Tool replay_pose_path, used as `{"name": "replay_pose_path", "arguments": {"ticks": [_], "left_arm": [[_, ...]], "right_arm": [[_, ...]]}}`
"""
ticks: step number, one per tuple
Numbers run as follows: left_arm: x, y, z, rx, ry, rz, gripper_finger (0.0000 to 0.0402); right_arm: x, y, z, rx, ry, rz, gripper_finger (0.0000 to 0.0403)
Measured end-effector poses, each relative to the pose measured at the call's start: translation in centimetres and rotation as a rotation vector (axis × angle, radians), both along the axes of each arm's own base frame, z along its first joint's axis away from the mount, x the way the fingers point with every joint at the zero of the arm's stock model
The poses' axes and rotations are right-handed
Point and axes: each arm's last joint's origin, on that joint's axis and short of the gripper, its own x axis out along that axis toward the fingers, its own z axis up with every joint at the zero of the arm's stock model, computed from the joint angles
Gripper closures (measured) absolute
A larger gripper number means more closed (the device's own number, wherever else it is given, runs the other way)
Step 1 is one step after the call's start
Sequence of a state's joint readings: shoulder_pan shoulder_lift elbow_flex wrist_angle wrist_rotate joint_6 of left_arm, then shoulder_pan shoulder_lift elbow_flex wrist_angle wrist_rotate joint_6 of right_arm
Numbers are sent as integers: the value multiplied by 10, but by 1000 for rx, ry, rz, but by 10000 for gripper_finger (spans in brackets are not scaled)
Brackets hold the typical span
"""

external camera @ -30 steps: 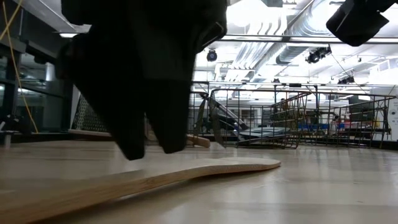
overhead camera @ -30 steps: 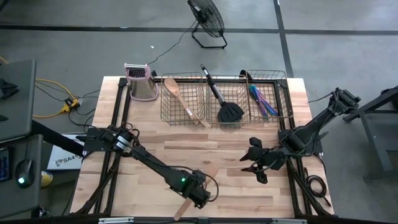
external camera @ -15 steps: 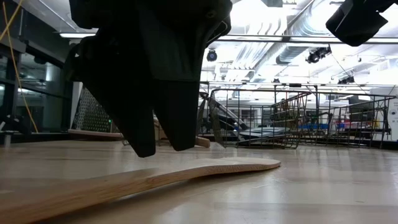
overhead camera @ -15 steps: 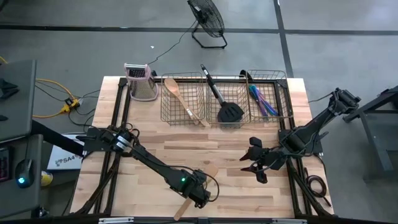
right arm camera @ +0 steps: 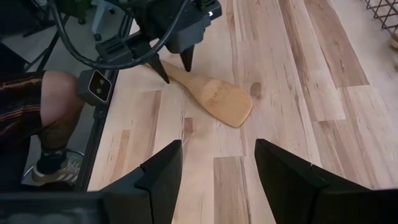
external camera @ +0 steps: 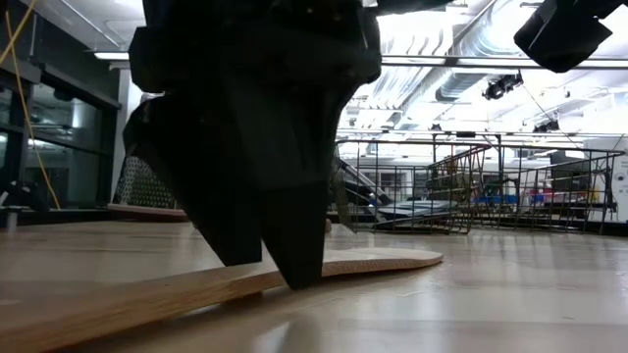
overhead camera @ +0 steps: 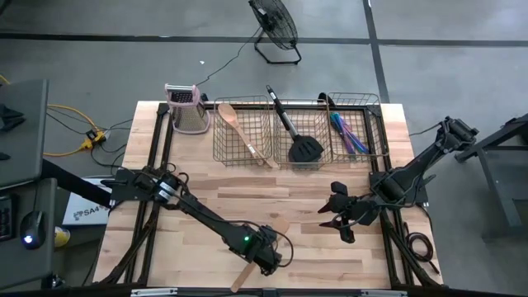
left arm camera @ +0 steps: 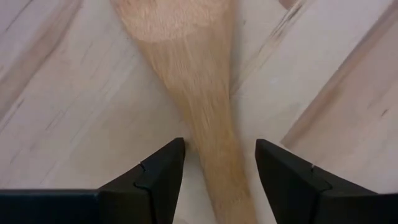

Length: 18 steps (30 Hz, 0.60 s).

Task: Pick & Place Kitchen Items
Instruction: Put the wooden turner spatula into the left mesh basket

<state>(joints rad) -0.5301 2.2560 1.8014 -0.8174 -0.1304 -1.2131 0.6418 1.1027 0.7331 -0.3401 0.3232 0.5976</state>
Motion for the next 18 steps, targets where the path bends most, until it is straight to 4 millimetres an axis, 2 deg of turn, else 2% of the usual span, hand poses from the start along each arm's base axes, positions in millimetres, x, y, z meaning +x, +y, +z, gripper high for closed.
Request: {"name": "replay_pose_path", "arguments": {"ticks": [18], "left_arm": [[-16,11,-11,151,184,-16,203]], "right_arm": [[0,0,0,0,0,0,208]]}}
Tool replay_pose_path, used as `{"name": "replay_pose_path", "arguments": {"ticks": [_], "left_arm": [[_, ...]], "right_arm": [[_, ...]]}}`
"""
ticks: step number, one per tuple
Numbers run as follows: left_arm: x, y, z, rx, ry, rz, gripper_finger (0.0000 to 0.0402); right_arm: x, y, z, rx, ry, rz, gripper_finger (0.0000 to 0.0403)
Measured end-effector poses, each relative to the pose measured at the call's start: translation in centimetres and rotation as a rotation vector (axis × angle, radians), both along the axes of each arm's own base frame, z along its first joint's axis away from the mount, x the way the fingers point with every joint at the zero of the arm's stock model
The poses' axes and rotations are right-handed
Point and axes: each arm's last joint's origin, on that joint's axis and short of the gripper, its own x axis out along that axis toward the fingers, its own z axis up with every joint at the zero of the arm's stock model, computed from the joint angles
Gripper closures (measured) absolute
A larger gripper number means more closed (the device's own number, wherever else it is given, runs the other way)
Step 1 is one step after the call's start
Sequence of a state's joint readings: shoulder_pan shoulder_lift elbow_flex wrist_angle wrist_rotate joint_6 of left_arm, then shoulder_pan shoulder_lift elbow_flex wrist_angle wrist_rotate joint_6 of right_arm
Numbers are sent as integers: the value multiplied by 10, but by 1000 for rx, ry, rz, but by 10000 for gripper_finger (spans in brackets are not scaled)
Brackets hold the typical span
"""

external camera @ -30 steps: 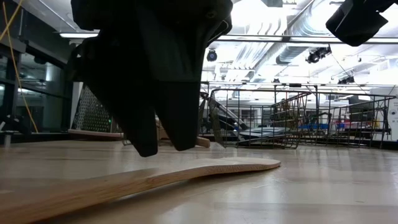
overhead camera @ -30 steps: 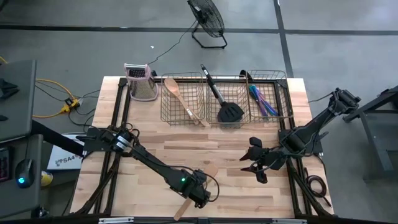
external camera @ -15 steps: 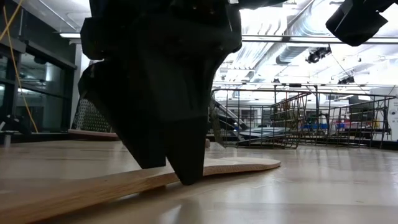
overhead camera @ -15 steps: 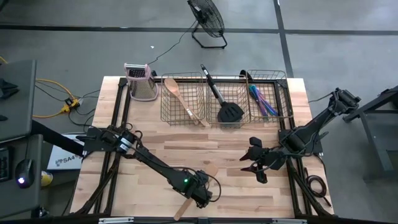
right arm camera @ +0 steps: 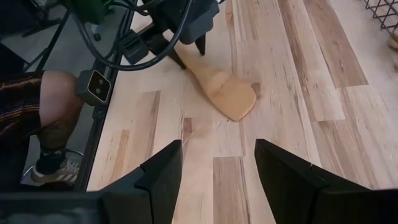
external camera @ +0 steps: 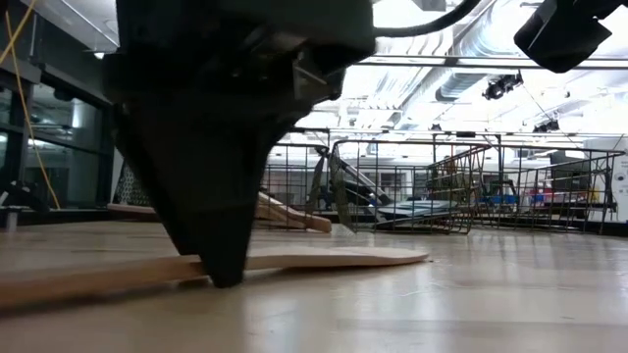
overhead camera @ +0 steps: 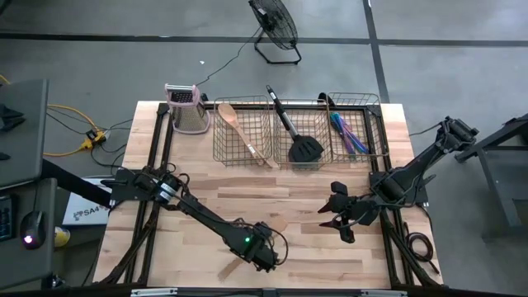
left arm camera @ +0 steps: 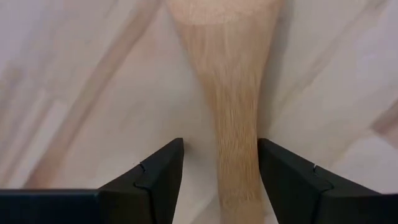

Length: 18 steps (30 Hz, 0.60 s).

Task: Pick & Place Kitchen Items
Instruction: Put the wooden turner spatula into the left mesh basket

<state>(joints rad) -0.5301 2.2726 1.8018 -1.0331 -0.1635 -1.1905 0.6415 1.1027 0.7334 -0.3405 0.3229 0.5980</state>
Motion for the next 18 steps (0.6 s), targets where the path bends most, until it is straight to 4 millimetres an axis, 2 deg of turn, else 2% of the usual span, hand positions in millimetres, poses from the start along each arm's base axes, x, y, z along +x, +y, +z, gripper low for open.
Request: {"name": "replay_pose_path", "arguments": {"ticks": [7,18], "left_arm": [[-9,5,-1,60,101,-63,203],[-7,4,-1,36,109,-188,203]], "right_arm": [[0,0,0,0,0,0,208],[0,0,0,4,1,-3,208]]}}
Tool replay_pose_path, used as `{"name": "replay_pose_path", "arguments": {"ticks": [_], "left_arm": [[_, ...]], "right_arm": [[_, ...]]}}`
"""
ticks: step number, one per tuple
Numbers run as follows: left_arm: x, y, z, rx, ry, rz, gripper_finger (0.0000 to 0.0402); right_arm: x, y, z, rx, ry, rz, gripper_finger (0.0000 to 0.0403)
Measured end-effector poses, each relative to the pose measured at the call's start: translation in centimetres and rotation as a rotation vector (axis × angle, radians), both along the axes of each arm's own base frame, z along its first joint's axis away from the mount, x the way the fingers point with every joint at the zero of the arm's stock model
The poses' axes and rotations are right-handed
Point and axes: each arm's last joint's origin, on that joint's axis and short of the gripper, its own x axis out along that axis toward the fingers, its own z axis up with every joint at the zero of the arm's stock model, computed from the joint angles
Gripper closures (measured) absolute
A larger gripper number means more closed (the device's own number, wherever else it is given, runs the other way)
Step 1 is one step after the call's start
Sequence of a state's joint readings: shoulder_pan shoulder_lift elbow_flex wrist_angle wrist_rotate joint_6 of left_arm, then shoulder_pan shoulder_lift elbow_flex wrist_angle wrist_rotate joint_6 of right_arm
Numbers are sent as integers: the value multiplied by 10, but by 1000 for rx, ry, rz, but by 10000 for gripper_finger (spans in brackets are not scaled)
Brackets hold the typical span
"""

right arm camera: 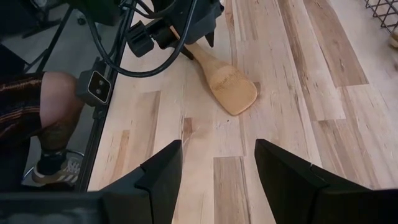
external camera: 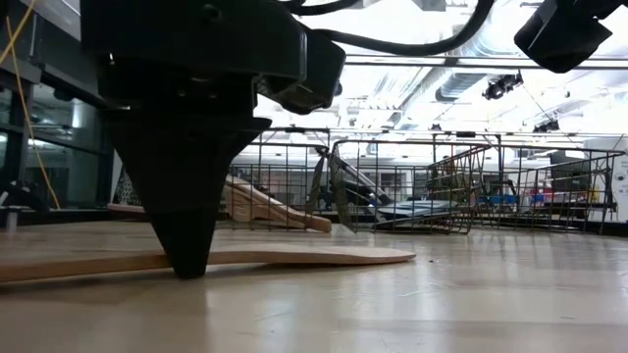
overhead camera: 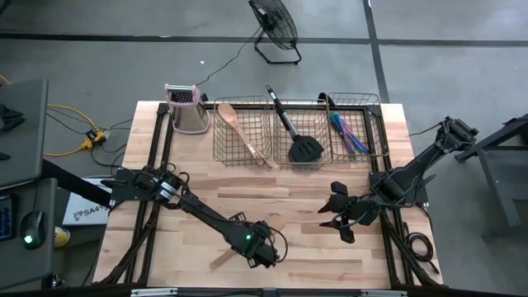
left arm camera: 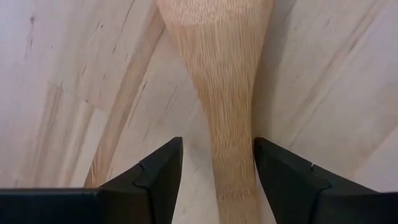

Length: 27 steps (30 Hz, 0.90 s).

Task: Pick & Place Kitchen Items
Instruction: Put the wooden turner spatula into the left mesh basket

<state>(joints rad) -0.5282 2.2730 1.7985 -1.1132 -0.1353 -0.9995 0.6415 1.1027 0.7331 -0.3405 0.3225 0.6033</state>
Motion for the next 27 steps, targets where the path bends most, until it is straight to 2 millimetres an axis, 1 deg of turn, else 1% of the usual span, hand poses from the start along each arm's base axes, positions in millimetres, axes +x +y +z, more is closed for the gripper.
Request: {"name": "replay_pose_path", "arguments": {"ticks": [11,17,27], "left_arm": [[7,10,0,-57,20,20,204],[10,11,0,-94,10,3,204],[11,10,0,-103,3,10,204]], "right_arm": [[0,0,0,2,0,-1,208],[0,0,0,2,0,-1,208],[0,0,0,0,0,1,208]]}}
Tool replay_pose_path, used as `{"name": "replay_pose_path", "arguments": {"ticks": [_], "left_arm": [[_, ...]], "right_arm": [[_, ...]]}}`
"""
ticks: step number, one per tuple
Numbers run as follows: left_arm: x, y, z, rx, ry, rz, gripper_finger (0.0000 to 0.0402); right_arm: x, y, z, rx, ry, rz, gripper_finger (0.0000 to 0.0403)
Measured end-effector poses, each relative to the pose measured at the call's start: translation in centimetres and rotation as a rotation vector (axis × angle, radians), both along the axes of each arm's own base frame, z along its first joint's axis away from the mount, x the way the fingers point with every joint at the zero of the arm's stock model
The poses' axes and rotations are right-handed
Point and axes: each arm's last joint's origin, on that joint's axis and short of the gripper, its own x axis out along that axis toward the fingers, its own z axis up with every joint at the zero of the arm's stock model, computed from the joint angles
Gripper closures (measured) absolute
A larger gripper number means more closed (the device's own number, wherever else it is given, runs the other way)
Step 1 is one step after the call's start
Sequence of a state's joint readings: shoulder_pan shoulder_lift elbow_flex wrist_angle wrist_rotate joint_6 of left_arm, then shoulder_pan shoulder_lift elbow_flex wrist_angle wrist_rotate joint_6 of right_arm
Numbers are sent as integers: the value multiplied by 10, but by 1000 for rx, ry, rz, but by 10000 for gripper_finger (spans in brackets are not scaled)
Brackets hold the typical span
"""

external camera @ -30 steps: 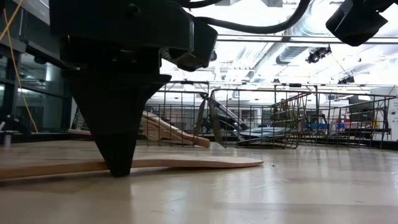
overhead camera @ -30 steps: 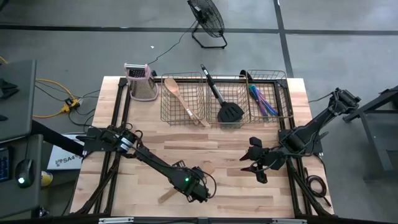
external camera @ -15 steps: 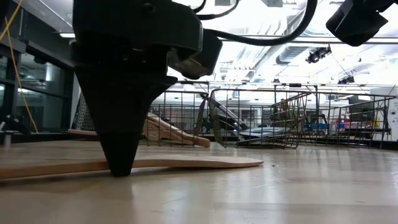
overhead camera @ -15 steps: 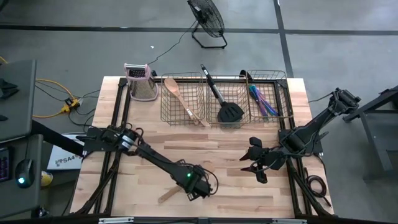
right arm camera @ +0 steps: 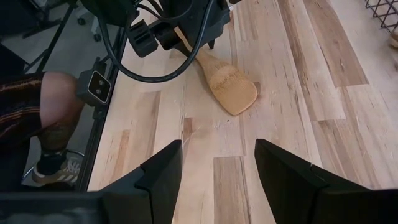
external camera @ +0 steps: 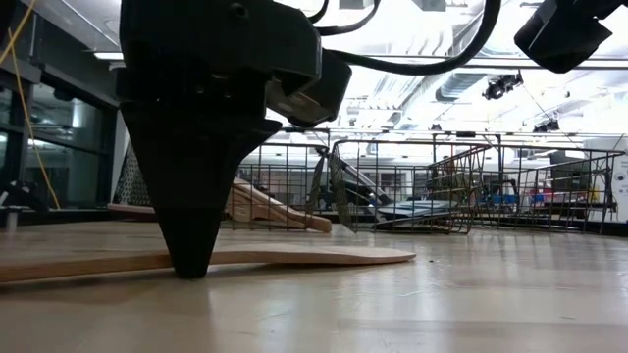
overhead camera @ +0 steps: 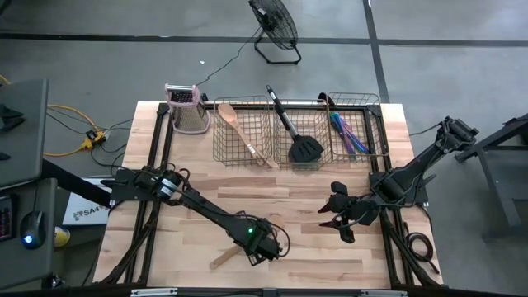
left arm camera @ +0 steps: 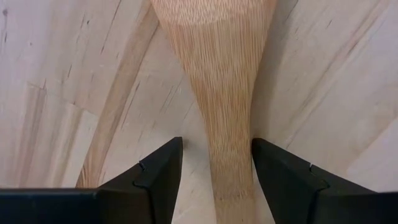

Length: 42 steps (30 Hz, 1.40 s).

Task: Pick & Place Kitchen Items
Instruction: Put the wooden turner spatula into the left mesh basket

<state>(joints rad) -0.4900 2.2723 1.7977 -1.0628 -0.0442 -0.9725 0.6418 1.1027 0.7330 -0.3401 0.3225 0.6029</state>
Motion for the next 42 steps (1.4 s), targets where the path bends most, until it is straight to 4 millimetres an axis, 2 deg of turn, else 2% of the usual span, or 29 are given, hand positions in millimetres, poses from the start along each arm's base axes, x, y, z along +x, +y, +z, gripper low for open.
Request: {"name": "replay_pose_path", "arguments": {"ticks": [11,16,22,35,42], "left_arm": [[0,0,0,-3,-3,3,204],[-3,1,-10,-14,9,18,206],[-11,5,-28,-32,32,37,247],[-12,5,-28,-26,36,48,317],[-12,5,-28,-24,36,48,319]], "right_arm": [[0,0,0,2,1,-2,208],[0,0,0,3,0,-2,208],[0,0,0,3,0,-3,208],[0,0,0,3,0,-2,208],[0,0,0,3,1,-3,208]]}}
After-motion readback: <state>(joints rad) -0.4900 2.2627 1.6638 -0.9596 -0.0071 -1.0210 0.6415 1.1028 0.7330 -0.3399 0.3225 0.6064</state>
